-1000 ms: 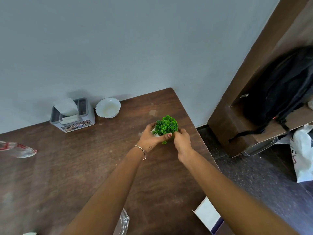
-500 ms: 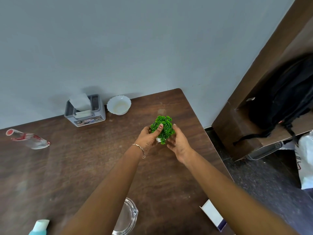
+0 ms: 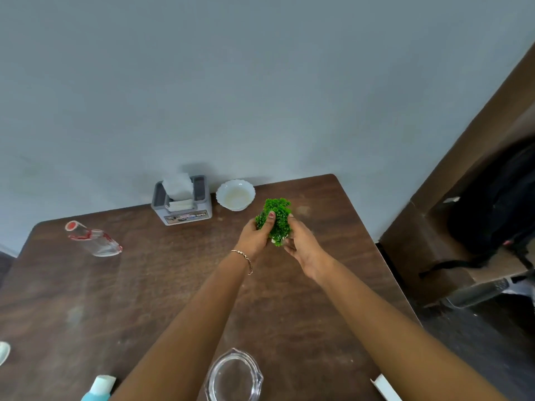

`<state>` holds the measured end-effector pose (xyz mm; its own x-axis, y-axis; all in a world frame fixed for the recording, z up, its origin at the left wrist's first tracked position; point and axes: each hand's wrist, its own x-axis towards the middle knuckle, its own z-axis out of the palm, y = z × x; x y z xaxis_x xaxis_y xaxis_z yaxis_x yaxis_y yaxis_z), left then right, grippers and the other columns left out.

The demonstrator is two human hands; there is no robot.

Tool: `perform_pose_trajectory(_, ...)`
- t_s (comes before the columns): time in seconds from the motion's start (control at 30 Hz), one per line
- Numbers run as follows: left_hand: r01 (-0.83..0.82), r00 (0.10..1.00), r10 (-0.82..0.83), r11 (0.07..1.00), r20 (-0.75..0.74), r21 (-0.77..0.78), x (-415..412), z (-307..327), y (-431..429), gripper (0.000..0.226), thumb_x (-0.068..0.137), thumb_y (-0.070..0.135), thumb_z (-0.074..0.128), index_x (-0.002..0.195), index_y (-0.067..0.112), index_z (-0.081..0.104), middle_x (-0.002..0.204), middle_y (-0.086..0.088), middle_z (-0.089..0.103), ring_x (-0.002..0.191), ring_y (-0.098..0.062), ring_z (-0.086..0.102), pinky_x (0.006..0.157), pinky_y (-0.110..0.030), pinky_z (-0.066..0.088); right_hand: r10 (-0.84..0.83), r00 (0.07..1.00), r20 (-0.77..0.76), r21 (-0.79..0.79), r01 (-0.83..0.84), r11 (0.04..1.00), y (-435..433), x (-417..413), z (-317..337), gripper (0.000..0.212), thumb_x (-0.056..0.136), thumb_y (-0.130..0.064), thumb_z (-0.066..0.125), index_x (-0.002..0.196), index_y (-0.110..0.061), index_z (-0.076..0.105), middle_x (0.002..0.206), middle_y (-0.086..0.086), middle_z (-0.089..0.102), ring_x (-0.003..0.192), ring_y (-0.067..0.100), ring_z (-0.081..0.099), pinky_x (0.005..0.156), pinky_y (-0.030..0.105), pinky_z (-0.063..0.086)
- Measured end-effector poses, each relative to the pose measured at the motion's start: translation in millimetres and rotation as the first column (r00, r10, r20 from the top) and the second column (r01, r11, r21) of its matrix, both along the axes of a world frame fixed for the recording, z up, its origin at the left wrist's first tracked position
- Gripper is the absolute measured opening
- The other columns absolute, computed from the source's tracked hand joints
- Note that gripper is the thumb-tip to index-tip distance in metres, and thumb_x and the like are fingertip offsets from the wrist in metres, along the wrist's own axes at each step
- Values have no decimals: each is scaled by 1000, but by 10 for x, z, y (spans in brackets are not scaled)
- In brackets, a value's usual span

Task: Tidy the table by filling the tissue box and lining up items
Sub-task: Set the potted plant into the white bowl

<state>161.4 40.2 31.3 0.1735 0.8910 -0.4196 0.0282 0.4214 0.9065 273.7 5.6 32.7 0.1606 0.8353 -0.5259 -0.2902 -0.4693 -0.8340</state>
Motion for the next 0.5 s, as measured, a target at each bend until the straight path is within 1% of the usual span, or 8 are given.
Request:
perform_pose_trajectory(0.03,-4,1000,4,1000,0,19,-85,49,77,57,85,50,59,121,5,55,113,-11,68,100,-25,66,80,-33,52,22,1000,18,18,-22,1000,88,-70,49,29,98,-43,41,117,-24,53,94,-7,62,83,6,57,97,31,42)
perform_pose_trajectory(0.1,-34,999,34,998,-3,46,-241,153,216,49,88,46,56,120,8,56,110,-10,67,98,-24,65,79,-33,52,74,995,65,46,-77,996,285,-206,129,32,98,-44,42,121,-25,53,115,-2,62,105,11,57,98,32,42)
perform_pose_trajectory(0.13,-52,998,53,997,-20,59,-314,187,304,52,88,49,55,121,9,55,110,-10,67,98,-24,66,78,-32,53,98,992,85,52,-103,993,397,-271,166,33,97,-44,43,122,-25,52,122,-1,60,113,14,55,98,33,43)
perform_pose_trajectory(0.23,-95,988,107,989,-111,112,-484,263,561,66,82,62,53,123,10,53,114,-11,66,97,-27,65,80,-38,55,162,981,108,57,-169,984,695,-450,279,35,98,-43,43,126,-23,49,128,1,58,116,16,53,97,33,44)
perform_pose_trajectory(0.3,-119,982,134,986,-137,114,-577,219,797,76,74,70,51,124,13,53,121,-12,64,110,-30,62,95,-48,50,201,972,121,50,-208,977,891,-535,331,37,98,-43,42,129,-23,47,129,0,56,117,17,52,95,33,44)
perform_pose_trajectory(0.33,-122,981,136,987,-135,102,-608,228,880,74,76,70,50,125,13,52,124,-13,62,113,-30,60,99,-49,48,215,967,133,48,-223,974,963,-559,351,37,98,-43,42,129,-23,47,128,-1,55,118,17,51,94,33,43)
perform_pose_trajectory(0.43,-153,988,153,988,-16,26,-671,259,1110,45,95,43,45,126,10,49,130,-14,57,118,-29,57,98,-45,49,256,947,193,33,-266,963,1222,-595,373,39,99,-44,40,131,-23,46,126,-2,52,121,17,50,96,34,43)
perform_pose_trajectory(0.5,-170,985,170,985,31,-24,-696,207,1266,37,98,35,42,126,11,48,131,-14,56,117,-27,56,96,-42,48,288,933,217,5,-296,955,1370,-593,352,42,98,-45,40,133,-22,45,129,-1,52,122,18,50,97,35,44)
